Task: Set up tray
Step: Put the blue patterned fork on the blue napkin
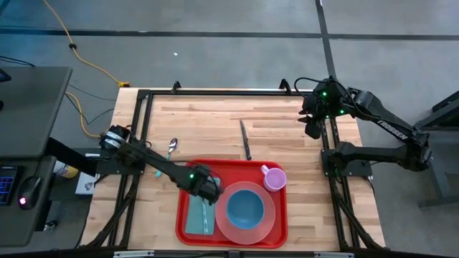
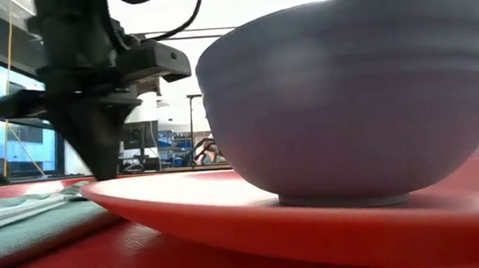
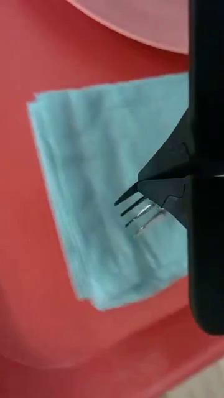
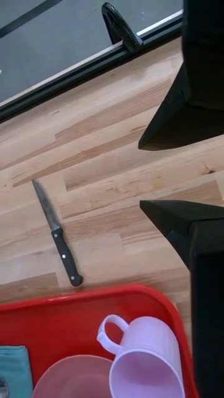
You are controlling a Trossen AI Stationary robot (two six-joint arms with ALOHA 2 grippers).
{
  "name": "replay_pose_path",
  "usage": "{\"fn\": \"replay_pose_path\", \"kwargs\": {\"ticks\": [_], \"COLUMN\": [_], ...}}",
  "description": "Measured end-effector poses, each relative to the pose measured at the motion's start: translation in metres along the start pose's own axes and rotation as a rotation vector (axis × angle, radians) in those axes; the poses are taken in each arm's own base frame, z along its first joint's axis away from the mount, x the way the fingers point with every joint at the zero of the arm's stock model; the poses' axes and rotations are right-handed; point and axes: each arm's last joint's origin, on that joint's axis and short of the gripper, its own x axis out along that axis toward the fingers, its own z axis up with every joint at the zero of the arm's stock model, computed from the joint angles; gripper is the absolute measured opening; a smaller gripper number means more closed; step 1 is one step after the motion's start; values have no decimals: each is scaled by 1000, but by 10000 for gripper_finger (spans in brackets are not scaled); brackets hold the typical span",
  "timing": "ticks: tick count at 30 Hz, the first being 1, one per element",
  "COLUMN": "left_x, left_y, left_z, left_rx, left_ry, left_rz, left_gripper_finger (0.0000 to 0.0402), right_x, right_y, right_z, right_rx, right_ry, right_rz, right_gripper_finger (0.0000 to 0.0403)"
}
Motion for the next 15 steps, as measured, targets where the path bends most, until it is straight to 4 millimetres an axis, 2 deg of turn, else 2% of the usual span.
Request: {"fn": "replay_pose_path", "kwargs": {"ticks": [9,15], "left_x": [-3,-9], "left_y": [3,0], "left_z": [9,10], "left_rx": [15,16], "left_ry": [-6,-10], "left_rz": [22,-12], "left_gripper_finger": [88,113], "right_x": [0,0], "right_y": [0,0], "right_z": [0,0], "right_rx": [0,-4], "right_ry": [0,-2], "right_rz": [0,-1], "right_gripper_finger": [119,119]}}
